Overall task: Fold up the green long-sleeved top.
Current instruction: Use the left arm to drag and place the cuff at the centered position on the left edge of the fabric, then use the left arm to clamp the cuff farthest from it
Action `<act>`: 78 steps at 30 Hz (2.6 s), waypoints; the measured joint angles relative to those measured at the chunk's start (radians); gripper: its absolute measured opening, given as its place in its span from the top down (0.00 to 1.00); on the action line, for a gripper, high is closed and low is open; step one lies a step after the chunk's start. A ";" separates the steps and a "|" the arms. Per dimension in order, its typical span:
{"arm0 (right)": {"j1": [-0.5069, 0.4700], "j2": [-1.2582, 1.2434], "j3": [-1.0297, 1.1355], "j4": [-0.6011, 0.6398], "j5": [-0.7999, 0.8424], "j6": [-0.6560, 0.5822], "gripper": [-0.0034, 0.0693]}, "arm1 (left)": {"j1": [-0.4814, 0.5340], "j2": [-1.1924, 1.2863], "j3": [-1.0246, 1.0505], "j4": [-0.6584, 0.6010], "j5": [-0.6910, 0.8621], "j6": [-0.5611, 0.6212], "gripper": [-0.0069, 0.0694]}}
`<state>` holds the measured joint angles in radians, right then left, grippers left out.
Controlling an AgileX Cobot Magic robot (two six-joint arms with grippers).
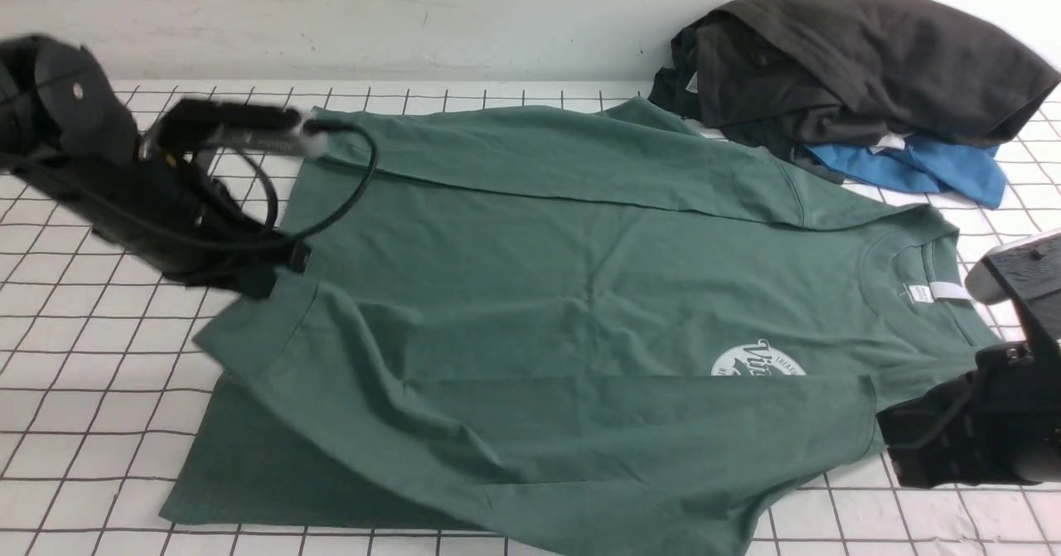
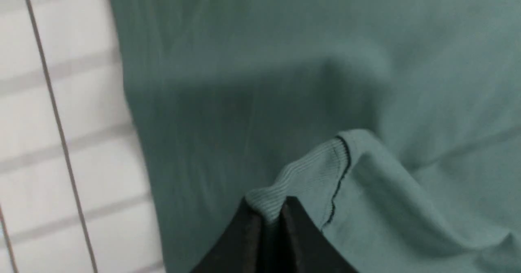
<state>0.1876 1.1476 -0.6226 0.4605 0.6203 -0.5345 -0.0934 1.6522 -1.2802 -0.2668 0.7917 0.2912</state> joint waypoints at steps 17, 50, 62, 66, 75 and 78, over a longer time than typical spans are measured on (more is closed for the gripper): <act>0.000 0.000 0.000 -0.002 -0.019 -0.004 0.97 | 0.042 0.399 -0.339 0.024 -0.004 -0.057 0.82; 0.001 0.717 -0.456 -0.747 0.007 0.649 0.71 | 0.051 0.470 -0.484 0.027 0.257 -0.082 0.71; 0.001 0.524 -0.456 -0.801 0.029 0.710 0.97 | 0.051 0.489 -0.484 0.027 0.258 -0.080 0.71; 0.001 0.535 -0.456 -0.762 0.028 0.738 0.96 | 0.051 0.489 -0.484 0.027 0.258 -0.080 0.71; 0.001 0.711 -0.456 -0.680 0.018 0.767 0.53 | 0.051 0.489 -0.484 0.009 0.266 -0.080 0.71; 0.001 0.727 -0.460 -0.666 0.002 0.798 0.57 | 0.051 0.489 -0.484 0.009 0.272 -0.080 0.71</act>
<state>0.1884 1.8749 -1.0824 -0.2060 0.6221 0.2640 -0.0424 2.1413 -1.7640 -0.2582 1.0635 0.2112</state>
